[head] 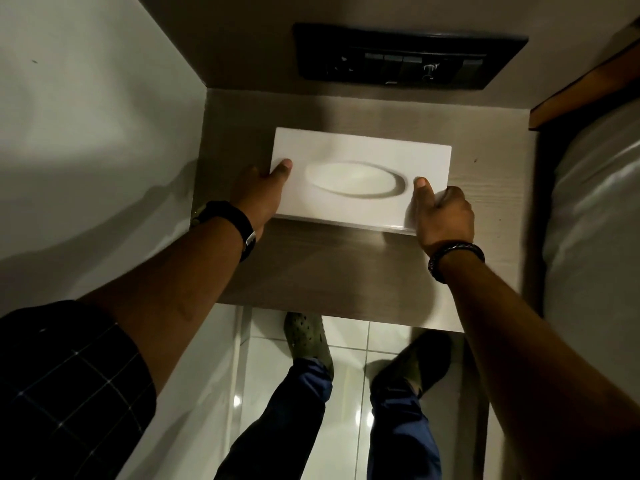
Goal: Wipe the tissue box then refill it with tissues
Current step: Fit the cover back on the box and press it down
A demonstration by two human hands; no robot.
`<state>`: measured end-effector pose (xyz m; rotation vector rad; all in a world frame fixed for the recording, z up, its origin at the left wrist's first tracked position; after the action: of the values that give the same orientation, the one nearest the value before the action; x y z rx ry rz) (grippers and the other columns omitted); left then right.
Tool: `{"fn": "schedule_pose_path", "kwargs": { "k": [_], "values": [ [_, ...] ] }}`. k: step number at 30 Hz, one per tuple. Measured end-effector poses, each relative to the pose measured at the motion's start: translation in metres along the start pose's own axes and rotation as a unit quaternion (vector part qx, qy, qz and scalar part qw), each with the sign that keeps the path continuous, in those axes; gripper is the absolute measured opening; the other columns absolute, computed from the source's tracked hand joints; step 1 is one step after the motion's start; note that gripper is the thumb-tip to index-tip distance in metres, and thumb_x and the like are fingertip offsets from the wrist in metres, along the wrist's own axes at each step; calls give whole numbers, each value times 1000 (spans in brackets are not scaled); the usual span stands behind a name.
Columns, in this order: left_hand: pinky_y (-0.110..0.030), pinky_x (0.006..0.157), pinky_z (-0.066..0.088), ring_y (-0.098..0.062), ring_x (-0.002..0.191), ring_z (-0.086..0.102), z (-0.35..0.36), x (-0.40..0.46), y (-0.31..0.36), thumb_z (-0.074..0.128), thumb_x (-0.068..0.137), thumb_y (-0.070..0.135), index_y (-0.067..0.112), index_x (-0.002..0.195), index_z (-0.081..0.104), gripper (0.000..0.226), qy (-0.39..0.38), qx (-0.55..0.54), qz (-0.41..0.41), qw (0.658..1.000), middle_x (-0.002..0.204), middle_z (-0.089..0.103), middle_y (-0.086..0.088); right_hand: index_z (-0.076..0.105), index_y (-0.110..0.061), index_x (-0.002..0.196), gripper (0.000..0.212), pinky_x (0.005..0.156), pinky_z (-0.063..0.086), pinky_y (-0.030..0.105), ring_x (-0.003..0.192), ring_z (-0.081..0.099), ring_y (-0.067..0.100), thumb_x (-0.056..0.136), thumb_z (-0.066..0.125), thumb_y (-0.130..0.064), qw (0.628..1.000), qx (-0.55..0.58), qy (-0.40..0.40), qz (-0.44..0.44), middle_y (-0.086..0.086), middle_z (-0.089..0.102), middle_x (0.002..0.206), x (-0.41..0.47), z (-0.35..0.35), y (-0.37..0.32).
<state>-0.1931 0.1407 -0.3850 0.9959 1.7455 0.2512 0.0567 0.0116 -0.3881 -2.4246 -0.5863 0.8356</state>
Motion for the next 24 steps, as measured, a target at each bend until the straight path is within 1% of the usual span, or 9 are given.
{"fn": "schedule_pose_path", "kwargs": {
  "k": [6, 8, 11, 13, 16, 18, 20, 22, 24],
  "values": [
    [-46, 92, 51, -23, 101, 59, 1, 5, 0, 57, 88, 53, 26, 105, 47, 34, -16, -3, -3, 1000, 110, 58, 0, 54, -1, 117, 59, 78, 32, 27, 110, 54, 34, 95, 42, -55, 1000, -12, 2, 4, 18, 59, 121, 4, 5, -3],
    [-46, 91, 51, -22, 100, 59, 0, 6, 1, 57, 88, 53, 29, 101, 48, 29, -20, -21, -7, 1000, 108, 59, 2, 55, -1, 113, 58, 76, 32, 27, 108, 54, 34, 96, 42, -55, 1000, -16, 15, -6, 18, 60, 118, 5, 3, -3],
    [-43, 84, 51, -19, 97, 59, 0, 5, 4, 57, 88, 54, 35, 91, 47, 21, -33, -46, 2, 998, 100, 59, 6, 55, 0, 106, 57, 74, 35, 30, 101, 56, 36, 96, 40, -54, 997, -18, 57, -38, 20, 62, 109, 6, -5, -5],
    [-44, 87, 52, -21, 100, 59, 1, 5, 5, 55, 89, 54, 36, 88, 47, 20, -31, -48, 8, 998, 101, 59, 5, 55, 0, 106, 58, 76, 39, 34, 98, 56, 36, 96, 38, -55, 995, -21, 75, -55, 21, 62, 107, 6, -6, -9],
    [-47, 94, 49, -23, 105, 58, 3, 9, 6, 54, 89, 54, 32, 95, 49, 23, -15, -39, 10, 999, 111, 60, 1, 54, 1, 111, 59, 84, 43, 38, 102, 56, 38, 97, 37, -54, 997, -34, 58, -42, 22, 61, 113, 8, 0, -12],
    [-45, 93, 51, -22, 103, 59, 4, 12, 8, 55, 89, 53, 29, 102, 49, 28, -14, -34, 7, 999, 109, 60, 2, 53, 1, 113, 59, 84, 41, 37, 105, 55, 38, 98, 36, -53, 998, -39, 46, -21, 23, 60, 116, 10, 4, -11],
    [-44, 90, 52, -21, 100, 60, 3, 14, 9, 56, 88, 54, 29, 98, 48, 28, -14, -30, 7, 999, 105, 60, 3, 53, 1, 114, 58, 84, 40, 38, 107, 54, 39, 98, 36, -52, 998, -38, 41, -11, 23, 60, 118, 10, 6, -11],
    [-44, 90, 51, -21, 101, 60, 2, 15, 9, 57, 87, 55, 30, 96, 48, 28, -15, -24, 7, 1000, 108, 60, 2, 52, 2, 114, 58, 86, 40, 39, 107, 54, 40, 98, 37, -52, 998, -39, 42, -11, 23, 60, 118, 9, 8, -11],
    [-44, 92, 50, -21, 105, 59, 2, 14, 7, 57, 87, 55, 29, 103, 50, 31, -17, -29, 4, 999, 113, 61, 1, 52, 2, 116, 59, 89, 40, 40, 109, 53, 41, 98, 36, -52, 998, -46, 45, -11, 23, 59, 119, 8, 8, -11]
  ]
}}
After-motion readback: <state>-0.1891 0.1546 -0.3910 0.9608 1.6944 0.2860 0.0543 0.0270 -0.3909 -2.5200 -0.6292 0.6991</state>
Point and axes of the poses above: each hand's wrist, its own x-axis towards the middle knuckle, its own z-axis out of the palm, y = z × x, the point moved 4 cm from there along x, towards the middle knuckle
